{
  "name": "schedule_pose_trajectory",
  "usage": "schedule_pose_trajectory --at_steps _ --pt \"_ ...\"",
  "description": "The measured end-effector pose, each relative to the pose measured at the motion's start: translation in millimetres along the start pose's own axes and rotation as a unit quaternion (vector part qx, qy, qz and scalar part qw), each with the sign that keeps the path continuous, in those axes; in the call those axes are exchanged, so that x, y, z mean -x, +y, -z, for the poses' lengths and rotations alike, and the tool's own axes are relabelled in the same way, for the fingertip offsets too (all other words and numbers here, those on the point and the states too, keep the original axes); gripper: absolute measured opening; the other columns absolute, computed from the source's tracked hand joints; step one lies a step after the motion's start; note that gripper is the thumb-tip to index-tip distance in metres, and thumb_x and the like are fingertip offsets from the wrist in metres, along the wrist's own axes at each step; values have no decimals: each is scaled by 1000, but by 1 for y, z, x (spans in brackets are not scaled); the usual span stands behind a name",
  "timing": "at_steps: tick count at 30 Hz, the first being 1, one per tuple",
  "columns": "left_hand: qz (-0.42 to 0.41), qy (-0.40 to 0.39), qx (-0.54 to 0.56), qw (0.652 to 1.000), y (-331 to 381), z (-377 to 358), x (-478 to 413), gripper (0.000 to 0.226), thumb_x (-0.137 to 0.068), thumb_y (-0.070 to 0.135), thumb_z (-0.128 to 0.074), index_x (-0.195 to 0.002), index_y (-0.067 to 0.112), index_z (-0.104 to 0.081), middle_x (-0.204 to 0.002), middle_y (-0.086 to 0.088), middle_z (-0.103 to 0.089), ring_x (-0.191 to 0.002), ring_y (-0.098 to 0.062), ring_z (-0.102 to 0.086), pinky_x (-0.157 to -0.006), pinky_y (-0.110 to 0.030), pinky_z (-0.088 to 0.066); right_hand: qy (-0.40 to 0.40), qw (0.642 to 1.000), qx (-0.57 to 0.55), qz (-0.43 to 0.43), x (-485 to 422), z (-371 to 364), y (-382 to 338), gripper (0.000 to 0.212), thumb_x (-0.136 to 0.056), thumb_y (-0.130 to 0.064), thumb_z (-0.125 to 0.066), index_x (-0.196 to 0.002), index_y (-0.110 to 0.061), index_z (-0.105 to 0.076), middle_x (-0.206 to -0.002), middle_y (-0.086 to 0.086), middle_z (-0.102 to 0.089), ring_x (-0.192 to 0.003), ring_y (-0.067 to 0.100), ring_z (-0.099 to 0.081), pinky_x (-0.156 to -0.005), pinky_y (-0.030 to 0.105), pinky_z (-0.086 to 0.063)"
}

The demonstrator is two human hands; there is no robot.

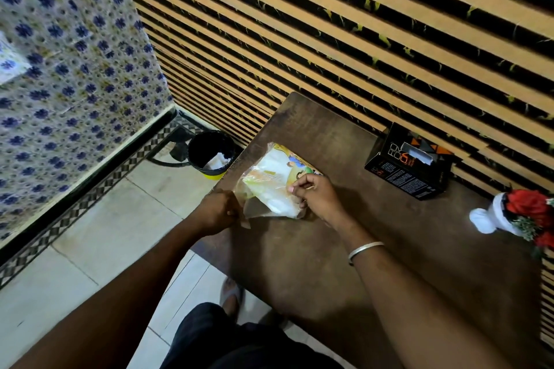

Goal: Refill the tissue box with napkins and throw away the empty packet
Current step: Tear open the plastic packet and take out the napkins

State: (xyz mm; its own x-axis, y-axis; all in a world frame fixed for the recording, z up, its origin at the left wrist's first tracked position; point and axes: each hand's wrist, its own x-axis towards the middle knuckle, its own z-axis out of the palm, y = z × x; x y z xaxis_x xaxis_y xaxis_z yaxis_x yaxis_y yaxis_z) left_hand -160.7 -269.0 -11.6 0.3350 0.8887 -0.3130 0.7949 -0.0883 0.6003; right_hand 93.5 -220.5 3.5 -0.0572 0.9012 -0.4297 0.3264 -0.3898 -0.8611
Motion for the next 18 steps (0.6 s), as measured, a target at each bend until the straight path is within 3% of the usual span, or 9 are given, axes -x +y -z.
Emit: schedule_pose_trajectory --at_steps 2,4,6,8,10,13,15,18 --pt "30 21 52 998 6 4 2 28 -67 27 -63 -83 14 -82 -88 -6 -74 -80 -17 -64 -76 -33 -49 14 1000 9 6 1 -5 2 18 -87 -4 -71 -93 10 -61 -69 5 -58 -43 9 -49 -41 21 -46" --pt "57 45 94 993 4 5 4 18 -75 11 -68 -84 16 -82 -86 5 -75 -77 1 -61 -76 -25 -48 24 999 18 11 3 -9 5 13 -89 -5 -69 -90 3 -59 -66 3 -57 -39 6 -48 -39 21 -45" --pt "77 35 181 980 -4 2 7 36 -76 -7 -64 -79 24 -82 -78 19 -74 -75 9 -63 -73 -13 -47 34 999 19 14 4 -12 8 12 -91 -4 -65 -87 -4 -54 -63 2 -54 -36 3 -47 -37 20 -42" --pt "70 29 260 963 -11 -2 14 56 -74 -18 -58 -74 33 -81 -82 18 -76 -79 5 -66 -74 -14 -50 52 998 13 12 4 -13 9 13 -93 -5 -62 -87 -7 -51 -60 5 -53 -33 3 -46 -35 19 -38" --pt "64 32 335 939 -17 -7 22 61 -73 -25 -53 -77 27 -82 -90 11 -77 -88 -2 -68 -76 -13 -52 69 997 10 16 3 -13 9 12 -93 -5 -61 -87 -7 -50 -60 6 -53 -32 3 -46 -34 19 -38" --pt "88 47 424 900 -26 -16 33 46 -78 -25 -50 -94 6 -80 -104 -2 -77 -104 -10 -68 -89 -17 -52 69 997 15 19 1 -13 11 14 -93 -4 -61 -85 -9 -51 -65 4 -55 -32 1 -47 -35 18 -41" --pt "125 73 487 861 -35 -24 38 38 -82 -20 -51 -99 1 -78 -110 -11 -76 -112 -23 -67 -99 -29 -50 64 998 20 14 1 -15 12 12 -92 -4 -62 -87 -9 -53 -71 4 -57 -33 1 -49 -37 21 -43" --pt "185 124 571 790 -35 -26 36 36 -82 -14 -47 -79 3 -78 -100 -12 -77 -106 -34 -66 -93 -37 -49 40 998 34 27 2 -18 15 13 -88 -6 -67 -83 -10 -56 -67 0 -57 -39 5 -53 -43 25 -46"
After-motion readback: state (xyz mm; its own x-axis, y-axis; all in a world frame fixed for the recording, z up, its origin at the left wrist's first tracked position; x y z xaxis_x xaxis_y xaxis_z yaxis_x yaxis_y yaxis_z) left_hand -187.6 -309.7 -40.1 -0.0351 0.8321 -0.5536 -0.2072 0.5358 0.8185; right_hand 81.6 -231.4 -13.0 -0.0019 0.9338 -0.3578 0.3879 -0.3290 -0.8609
